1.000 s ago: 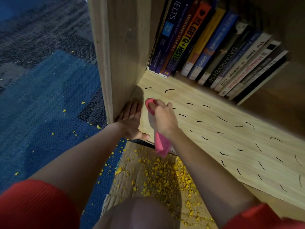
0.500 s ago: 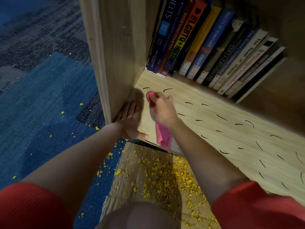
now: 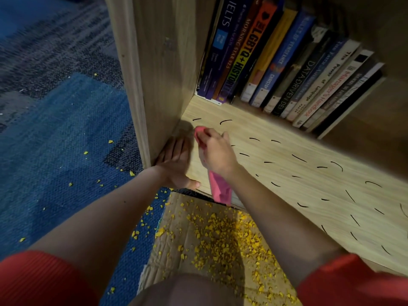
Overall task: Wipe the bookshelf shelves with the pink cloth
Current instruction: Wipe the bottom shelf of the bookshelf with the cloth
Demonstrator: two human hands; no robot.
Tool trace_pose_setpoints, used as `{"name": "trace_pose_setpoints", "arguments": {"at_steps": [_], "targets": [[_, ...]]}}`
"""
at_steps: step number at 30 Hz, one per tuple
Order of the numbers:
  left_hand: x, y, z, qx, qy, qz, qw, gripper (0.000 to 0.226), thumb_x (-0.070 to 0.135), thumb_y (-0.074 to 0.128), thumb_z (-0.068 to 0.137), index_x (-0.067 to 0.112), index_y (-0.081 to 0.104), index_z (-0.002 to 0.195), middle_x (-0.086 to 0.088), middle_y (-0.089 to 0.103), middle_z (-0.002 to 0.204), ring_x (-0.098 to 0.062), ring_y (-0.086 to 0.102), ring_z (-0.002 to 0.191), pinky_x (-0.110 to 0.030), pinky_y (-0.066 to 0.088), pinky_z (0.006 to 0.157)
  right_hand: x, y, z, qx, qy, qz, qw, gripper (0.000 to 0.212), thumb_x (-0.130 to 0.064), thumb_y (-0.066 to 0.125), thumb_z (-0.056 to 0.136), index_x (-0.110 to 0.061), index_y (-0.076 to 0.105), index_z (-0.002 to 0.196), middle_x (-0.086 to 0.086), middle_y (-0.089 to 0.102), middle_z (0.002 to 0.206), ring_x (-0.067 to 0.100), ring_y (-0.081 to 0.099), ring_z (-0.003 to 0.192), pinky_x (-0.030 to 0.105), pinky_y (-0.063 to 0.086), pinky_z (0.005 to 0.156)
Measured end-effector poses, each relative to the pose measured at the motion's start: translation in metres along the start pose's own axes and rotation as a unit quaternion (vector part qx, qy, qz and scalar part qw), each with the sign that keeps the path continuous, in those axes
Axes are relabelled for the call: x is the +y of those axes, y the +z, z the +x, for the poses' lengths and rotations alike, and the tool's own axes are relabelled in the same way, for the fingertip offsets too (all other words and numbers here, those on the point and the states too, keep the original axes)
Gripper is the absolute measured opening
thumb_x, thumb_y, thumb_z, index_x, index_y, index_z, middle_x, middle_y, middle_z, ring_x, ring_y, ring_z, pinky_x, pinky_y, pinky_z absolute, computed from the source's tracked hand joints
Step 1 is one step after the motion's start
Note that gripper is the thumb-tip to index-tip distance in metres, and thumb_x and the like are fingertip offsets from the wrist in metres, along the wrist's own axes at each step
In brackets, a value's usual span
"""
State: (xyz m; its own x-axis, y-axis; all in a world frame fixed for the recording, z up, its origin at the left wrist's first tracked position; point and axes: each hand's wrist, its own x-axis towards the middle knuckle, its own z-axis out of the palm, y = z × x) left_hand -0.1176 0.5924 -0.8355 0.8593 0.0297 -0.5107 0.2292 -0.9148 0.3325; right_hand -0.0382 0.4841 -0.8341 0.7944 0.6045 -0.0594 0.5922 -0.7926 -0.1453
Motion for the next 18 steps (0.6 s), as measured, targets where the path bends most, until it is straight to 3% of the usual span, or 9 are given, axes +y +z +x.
{"name": "trace_pose_setpoints", "arguments": {"at_steps": [3,7,10,13,16,18], "targets": [[0.0,0.001,0.002,0.009,0.004,0.004,1.0,0.117,0.056,0.061,0.079,0.012,-0.026,0.145,-0.005,-0.031,0.152,-0.022,-0.03,0.139,-0.037,-0.008,0.114,0.01,0.008,-0.031,0.0,-0.072,-0.009,0.997,0.045,-0.011,0.046,0.091,-0.017,0.048,0.135,0.004,0.042,0.141,0.033,0.044,0.113,0.029,0.024,0.091],[0.0,0.001,0.001,0.006,-0.003,0.0,1.0,0.118,0.056,0.062,0.078,0.013,-0.026,0.145,-0.003,-0.031,0.152,-0.022,-0.029,0.14,-0.037,-0.007,0.114,0.024,0.004,-0.013,0.008,0.026,-0.01,1.0,0.042,-0.018,0.047,0.091,-0.024,0.05,0.133,0.0,0.042,0.138,0.032,0.042,0.109,0.034,0.033,0.09],[0.002,0.001,0.0,0.015,-0.003,0.005,1.0,0.118,0.056,0.061,0.079,0.013,-0.027,0.144,-0.004,-0.031,0.152,-0.023,-0.028,0.14,-0.037,-0.007,0.114,0.008,0.001,-0.01,-0.076,0.037,0.148,0.985,0.046,-0.012,0.049,0.09,-0.015,0.047,0.137,0.006,0.038,0.138,0.034,0.046,0.116,0.039,0.031,0.104],[0.001,0.002,0.0,0.015,-0.005,-0.001,1.0,0.116,0.056,0.06,0.08,0.013,-0.025,0.145,-0.003,-0.029,0.153,-0.023,-0.025,0.141,-0.036,-0.006,0.115,0.01,-0.019,-0.035,-0.081,0.066,0.268,0.958,0.053,-0.023,0.054,0.093,-0.02,0.037,0.143,0.007,0.031,0.147,0.026,0.03,0.135,0.04,0.017,0.115],[0.0,0.0,0.0,0.011,-0.004,-0.016,1.0,0.115,0.053,0.061,0.081,0.012,-0.025,0.145,-0.003,-0.029,0.153,-0.022,-0.025,0.141,-0.037,-0.005,0.115,0.028,-0.031,-0.06,0.009,0.106,0.222,0.969,0.039,-0.017,0.047,0.096,-0.021,0.051,0.134,0.007,0.041,0.13,0.024,0.031,0.124,0.033,0.024,0.103],[0.0,-0.003,-0.003,0.017,0.0,-0.058,0.998,0.107,0.047,0.06,0.083,0.01,-0.018,0.147,-0.004,-0.024,0.155,-0.022,-0.022,0.142,-0.036,-0.004,0.116,0.021,-0.027,-0.075,-0.041,0.083,0.177,0.98,0.041,-0.003,0.045,0.091,-0.011,0.056,0.129,0.012,0.047,0.118,0.029,0.039,0.117,0.035,0.032,0.1]]}}
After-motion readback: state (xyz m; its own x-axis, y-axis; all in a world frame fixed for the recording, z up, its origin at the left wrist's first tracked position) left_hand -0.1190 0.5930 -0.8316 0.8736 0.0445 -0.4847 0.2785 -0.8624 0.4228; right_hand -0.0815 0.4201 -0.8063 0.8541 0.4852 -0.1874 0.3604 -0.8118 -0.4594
